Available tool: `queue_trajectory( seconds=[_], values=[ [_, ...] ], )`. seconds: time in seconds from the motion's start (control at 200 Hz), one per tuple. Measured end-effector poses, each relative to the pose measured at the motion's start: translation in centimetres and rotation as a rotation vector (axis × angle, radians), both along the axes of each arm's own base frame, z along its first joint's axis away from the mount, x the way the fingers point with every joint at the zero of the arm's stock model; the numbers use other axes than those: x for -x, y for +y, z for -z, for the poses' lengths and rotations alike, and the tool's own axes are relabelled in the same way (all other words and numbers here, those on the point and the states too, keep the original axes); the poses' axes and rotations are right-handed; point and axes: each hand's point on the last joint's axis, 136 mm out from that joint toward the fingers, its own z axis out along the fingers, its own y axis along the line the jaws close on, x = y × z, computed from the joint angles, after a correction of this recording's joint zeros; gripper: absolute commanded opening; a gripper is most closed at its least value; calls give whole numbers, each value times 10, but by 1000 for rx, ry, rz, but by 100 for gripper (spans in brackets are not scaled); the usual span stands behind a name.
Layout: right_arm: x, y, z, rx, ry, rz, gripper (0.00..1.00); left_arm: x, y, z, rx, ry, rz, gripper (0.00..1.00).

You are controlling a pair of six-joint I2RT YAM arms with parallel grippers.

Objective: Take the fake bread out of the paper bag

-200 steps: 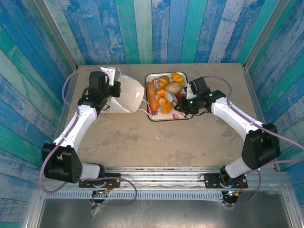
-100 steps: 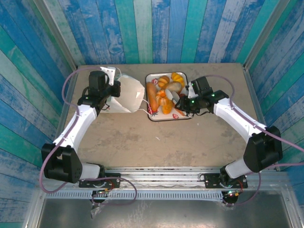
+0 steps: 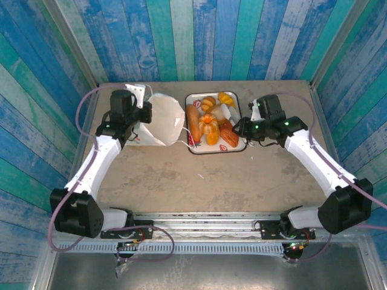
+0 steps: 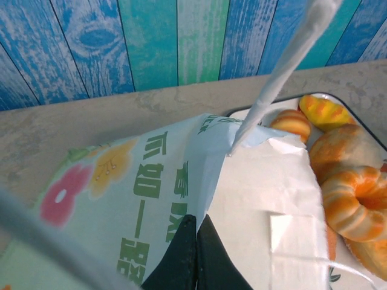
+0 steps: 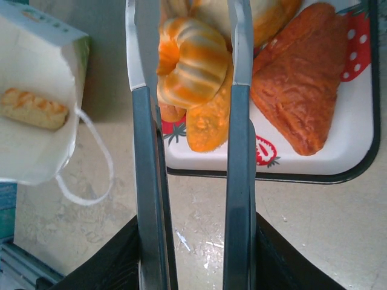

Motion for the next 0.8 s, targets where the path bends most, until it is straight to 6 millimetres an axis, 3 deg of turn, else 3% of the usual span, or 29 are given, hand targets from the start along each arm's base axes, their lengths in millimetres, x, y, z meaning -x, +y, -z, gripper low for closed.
queue_trajectory(
  seconds=[0.25, 0.596, 0.801],
  values=[
    [0, -28, -5, 4, -11, 72, 42, 8, 2, -25, 72, -51, -17, 0],
    [9, -65, 5, 42, 0, 164, 42, 7, 24, -63, 407, -77, -84, 0],
    [10, -78, 12, 55, 14, 194, 42, 4, 38, -66, 603, -46, -133, 0]
  ],
)
